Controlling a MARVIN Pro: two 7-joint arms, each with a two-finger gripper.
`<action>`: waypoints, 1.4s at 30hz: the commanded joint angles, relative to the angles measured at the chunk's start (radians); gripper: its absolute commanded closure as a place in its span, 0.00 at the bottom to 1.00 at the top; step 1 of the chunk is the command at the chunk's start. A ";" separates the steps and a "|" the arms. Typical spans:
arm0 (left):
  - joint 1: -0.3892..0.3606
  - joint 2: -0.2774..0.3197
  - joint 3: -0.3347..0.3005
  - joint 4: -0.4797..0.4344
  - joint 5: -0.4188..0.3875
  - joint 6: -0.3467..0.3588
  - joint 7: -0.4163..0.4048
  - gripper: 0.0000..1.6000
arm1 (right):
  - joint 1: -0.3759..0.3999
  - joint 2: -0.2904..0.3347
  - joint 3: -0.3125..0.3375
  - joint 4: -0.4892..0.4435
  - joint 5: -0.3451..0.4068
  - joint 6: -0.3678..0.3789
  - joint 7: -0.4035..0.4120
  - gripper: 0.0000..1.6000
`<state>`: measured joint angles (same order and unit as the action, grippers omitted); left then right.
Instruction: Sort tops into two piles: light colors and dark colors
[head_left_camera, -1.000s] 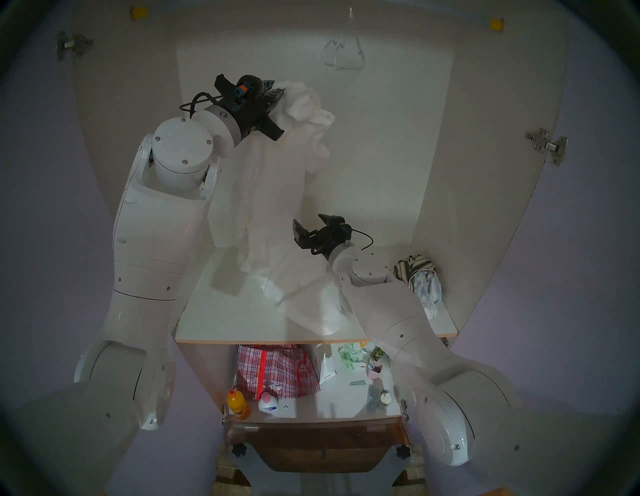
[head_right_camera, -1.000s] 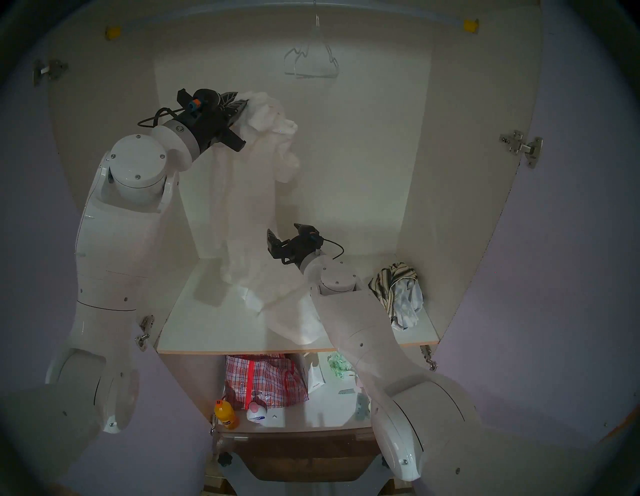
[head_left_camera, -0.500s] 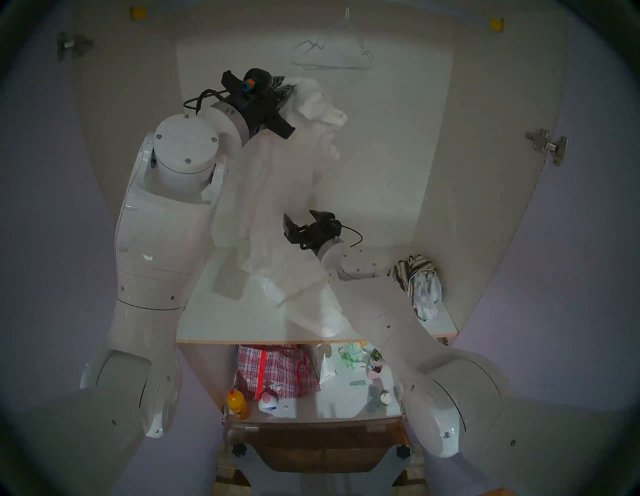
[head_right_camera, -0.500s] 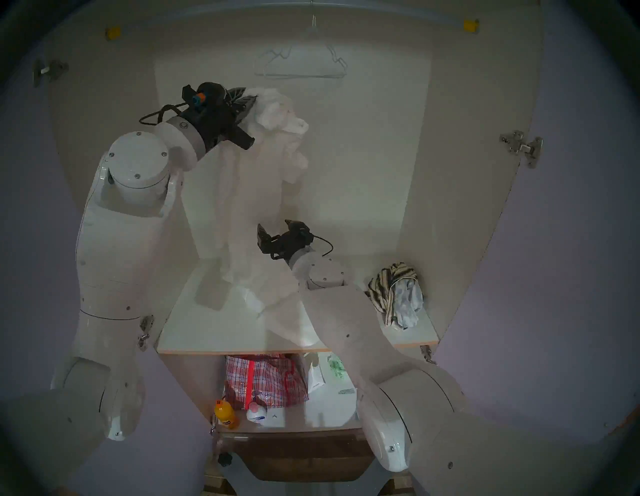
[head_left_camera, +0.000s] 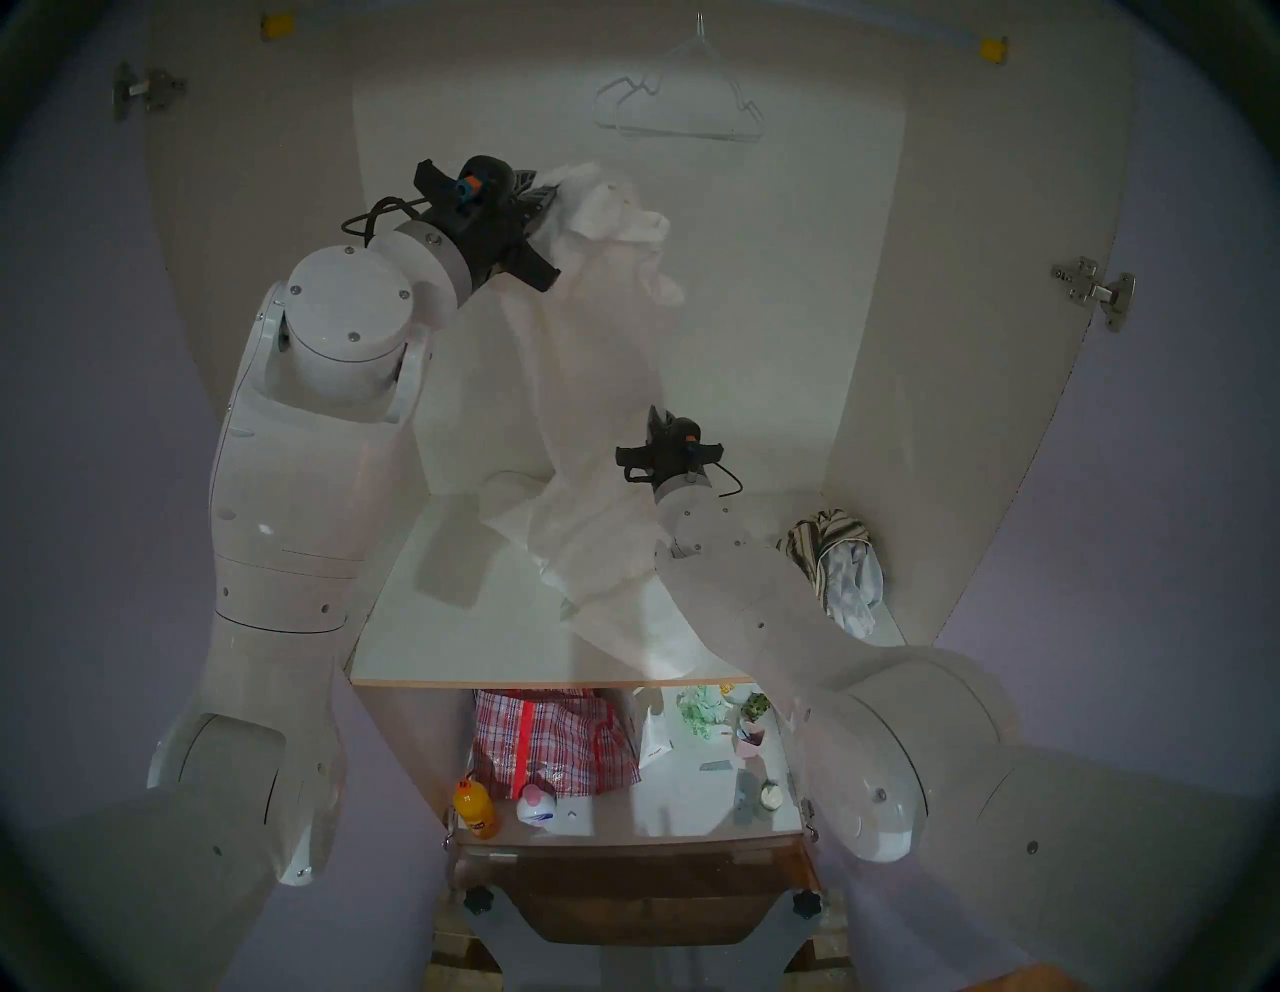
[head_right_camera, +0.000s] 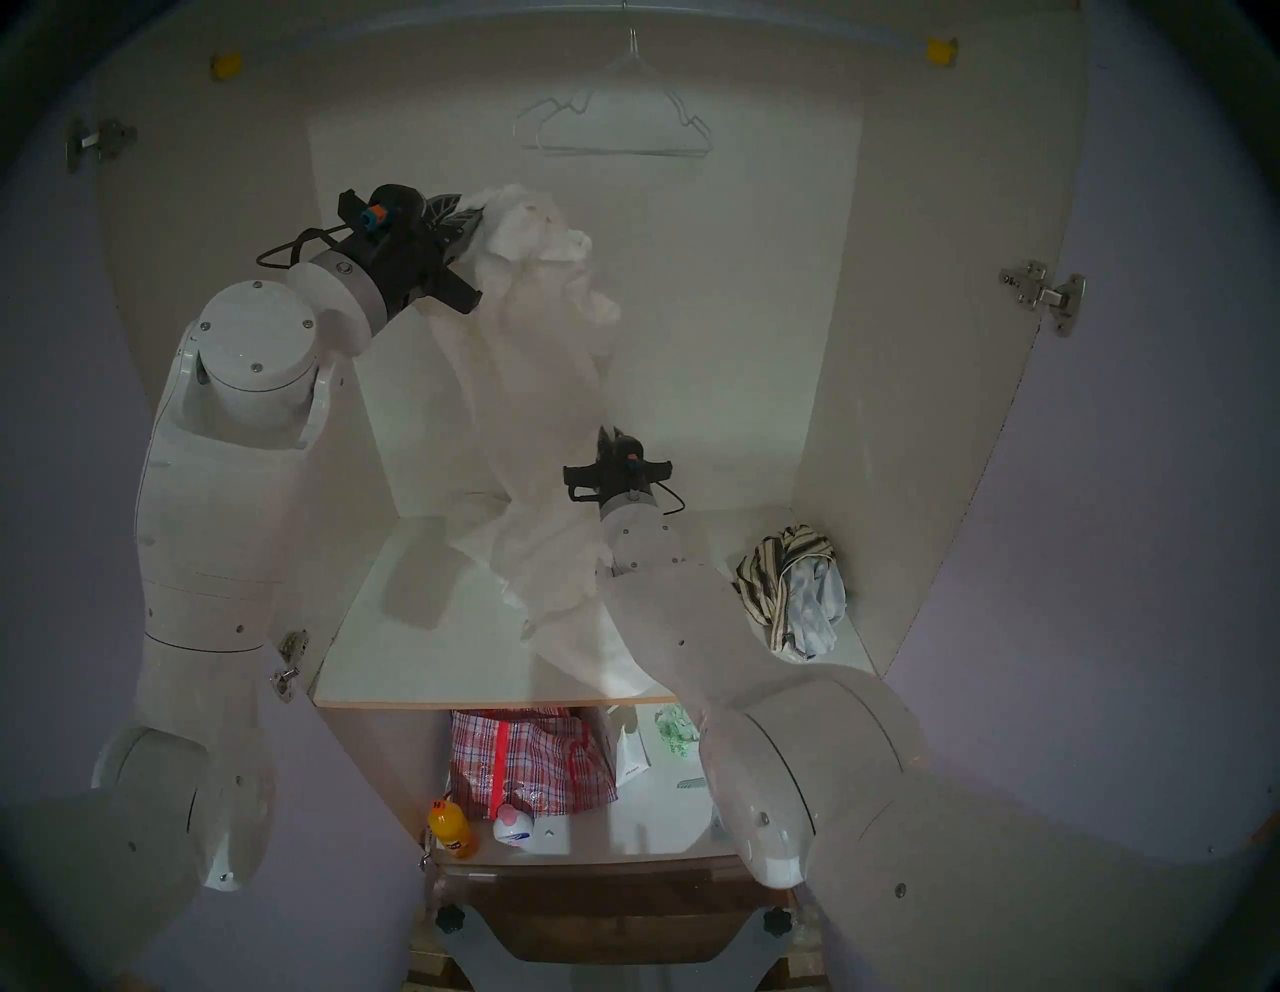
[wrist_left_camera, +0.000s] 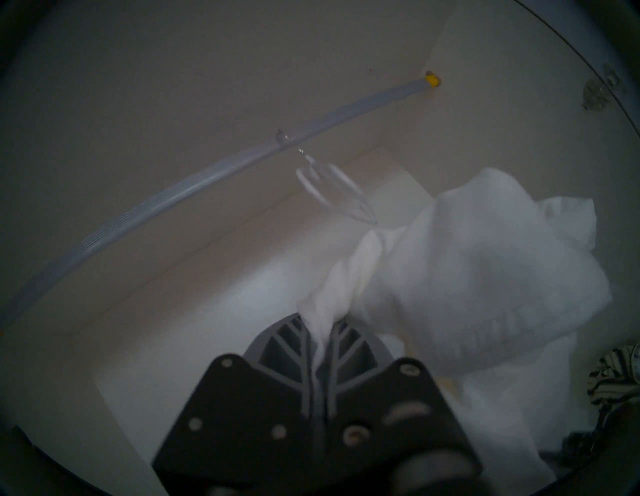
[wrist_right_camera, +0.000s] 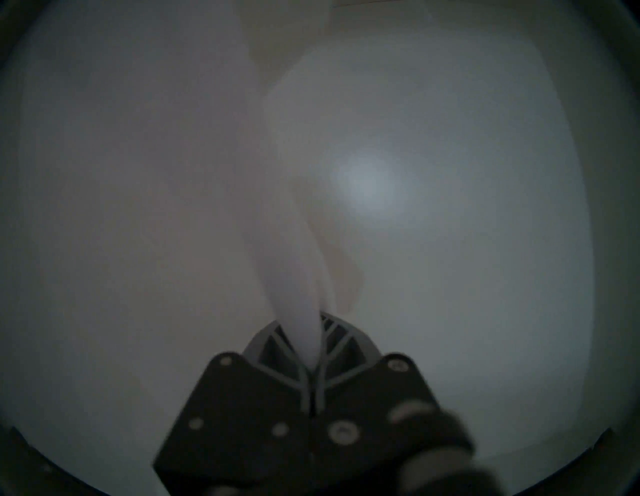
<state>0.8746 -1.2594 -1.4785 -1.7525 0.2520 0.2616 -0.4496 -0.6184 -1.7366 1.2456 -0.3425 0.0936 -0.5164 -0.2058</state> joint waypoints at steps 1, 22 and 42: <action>-0.030 0.025 -0.044 0.011 -0.008 -0.033 0.004 1.00 | 0.079 0.025 -0.018 0.069 -0.031 -0.026 -0.023 1.00; -0.085 0.073 -0.077 0.273 -0.003 -0.086 0.028 1.00 | 0.182 0.117 -0.002 0.218 -0.024 0.036 -0.086 1.00; -0.301 0.098 0.249 0.947 0.439 -0.229 0.088 1.00 | 0.142 0.144 0.062 0.223 0.021 0.070 -0.115 1.00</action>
<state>0.6679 -1.1500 -1.3063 -0.8972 0.6184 0.0926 -0.3884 -0.4906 -1.5866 1.3038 -0.0947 0.1104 -0.4253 -0.3086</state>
